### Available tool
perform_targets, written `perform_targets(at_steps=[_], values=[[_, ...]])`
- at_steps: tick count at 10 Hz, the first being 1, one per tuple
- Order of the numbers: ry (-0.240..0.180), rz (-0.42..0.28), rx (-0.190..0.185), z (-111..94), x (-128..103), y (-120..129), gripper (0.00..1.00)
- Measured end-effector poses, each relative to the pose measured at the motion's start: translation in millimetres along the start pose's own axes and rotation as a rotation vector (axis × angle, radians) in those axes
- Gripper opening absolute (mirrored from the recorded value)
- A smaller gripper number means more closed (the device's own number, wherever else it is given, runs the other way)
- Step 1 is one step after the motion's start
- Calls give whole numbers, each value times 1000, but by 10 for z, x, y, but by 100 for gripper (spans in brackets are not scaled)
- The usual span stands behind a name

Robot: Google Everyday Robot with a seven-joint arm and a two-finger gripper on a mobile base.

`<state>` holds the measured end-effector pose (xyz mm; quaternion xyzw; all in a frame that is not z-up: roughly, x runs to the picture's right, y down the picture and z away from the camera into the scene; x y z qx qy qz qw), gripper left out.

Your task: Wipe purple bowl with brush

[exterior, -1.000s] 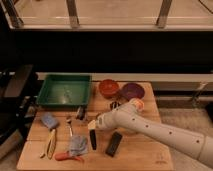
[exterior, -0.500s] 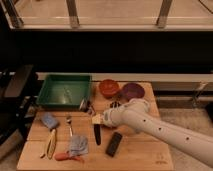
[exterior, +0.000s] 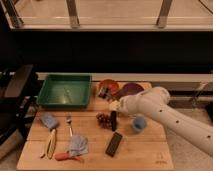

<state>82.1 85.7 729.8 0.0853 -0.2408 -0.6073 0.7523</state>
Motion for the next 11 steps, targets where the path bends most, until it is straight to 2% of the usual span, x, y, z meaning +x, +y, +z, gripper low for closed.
perform_targets(at_steps=[1, 2, 7, 9, 11], values=[[9, 35, -16, -116, 128, 225, 0], [6, 45, -20, -157, 166, 336, 0], [3, 46, -21, -158, 173, 363, 0], [-22, 72, -17, -140, 99, 410, 0], [-69, 103, -4, -104, -98, 563, 0]])
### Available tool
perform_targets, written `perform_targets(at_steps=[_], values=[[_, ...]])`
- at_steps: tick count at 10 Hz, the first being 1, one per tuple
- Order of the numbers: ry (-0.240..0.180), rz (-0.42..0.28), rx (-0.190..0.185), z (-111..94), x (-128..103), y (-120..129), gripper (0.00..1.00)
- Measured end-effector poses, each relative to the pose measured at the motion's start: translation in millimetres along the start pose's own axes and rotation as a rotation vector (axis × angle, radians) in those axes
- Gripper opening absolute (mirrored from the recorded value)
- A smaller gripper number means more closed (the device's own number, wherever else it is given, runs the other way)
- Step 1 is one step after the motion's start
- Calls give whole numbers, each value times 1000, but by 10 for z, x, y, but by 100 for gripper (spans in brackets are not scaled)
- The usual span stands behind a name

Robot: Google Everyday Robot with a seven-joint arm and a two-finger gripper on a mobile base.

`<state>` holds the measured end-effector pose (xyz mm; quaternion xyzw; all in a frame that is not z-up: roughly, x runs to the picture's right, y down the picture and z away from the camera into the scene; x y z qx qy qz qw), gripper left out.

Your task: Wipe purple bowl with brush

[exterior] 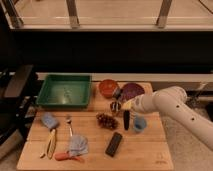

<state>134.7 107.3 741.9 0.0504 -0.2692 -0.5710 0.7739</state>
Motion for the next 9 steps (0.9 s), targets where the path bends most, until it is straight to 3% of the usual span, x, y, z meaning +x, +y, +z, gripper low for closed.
perform_targets(at_steps=[4, 9], values=[[-62, 13, 34, 40, -140, 61, 0], [2, 49, -58, -336, -96, 272, 0]])
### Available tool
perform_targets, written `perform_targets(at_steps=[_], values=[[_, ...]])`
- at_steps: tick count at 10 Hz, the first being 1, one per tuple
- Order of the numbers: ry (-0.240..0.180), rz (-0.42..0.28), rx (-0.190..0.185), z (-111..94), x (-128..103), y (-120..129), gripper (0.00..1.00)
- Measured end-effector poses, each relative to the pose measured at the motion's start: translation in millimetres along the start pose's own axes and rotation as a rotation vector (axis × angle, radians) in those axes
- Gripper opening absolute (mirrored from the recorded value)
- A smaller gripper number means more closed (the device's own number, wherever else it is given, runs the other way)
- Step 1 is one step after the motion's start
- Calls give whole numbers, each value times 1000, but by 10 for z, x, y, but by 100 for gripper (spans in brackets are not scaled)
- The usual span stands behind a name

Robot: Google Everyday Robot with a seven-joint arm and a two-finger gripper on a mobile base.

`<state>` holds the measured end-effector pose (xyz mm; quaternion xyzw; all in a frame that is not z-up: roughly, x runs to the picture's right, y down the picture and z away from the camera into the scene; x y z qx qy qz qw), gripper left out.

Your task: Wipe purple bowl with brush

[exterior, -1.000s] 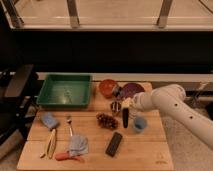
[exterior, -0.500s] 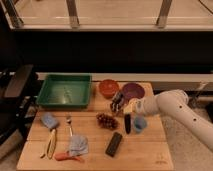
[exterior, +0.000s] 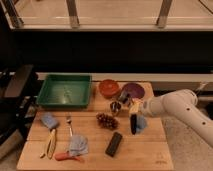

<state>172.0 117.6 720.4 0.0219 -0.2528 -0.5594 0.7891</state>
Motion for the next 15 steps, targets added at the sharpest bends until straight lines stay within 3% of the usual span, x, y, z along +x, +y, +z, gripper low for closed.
perform_targets(at_steps=[4, 10, 13, 15], values=[[46, 46, -78, -184, 72, 275, 0], [90, 64, -132, -239, 473, 513, 0], [100, -8, -206, -225, 807, 615, 0], [85, -106, -259, -223, 985, 727, 0]])
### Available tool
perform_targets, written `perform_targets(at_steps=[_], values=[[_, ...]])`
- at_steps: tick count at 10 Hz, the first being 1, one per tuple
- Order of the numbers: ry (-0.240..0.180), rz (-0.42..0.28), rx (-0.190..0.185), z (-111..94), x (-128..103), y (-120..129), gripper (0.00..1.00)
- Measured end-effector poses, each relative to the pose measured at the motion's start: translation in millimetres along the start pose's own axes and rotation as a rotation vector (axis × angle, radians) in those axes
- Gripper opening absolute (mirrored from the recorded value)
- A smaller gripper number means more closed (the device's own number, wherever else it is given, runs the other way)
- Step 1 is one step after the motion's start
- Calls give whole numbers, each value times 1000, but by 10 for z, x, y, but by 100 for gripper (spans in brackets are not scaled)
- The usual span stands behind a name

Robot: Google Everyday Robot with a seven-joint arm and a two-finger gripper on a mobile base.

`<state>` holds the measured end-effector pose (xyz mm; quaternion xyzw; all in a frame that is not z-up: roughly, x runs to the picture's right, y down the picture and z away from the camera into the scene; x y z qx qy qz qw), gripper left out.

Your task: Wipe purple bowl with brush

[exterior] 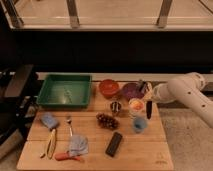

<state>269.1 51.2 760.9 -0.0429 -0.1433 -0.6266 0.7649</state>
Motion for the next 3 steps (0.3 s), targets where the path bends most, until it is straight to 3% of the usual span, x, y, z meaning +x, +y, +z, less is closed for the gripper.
perform_targets(at_steps=[1, 2, 3], values=[[-16, -79, -13, 43, 57, 68, 0], [-56, -208, -11, 122, 112, 115, 0], [-99, -283, -8, 178, 151, 170, 0]])
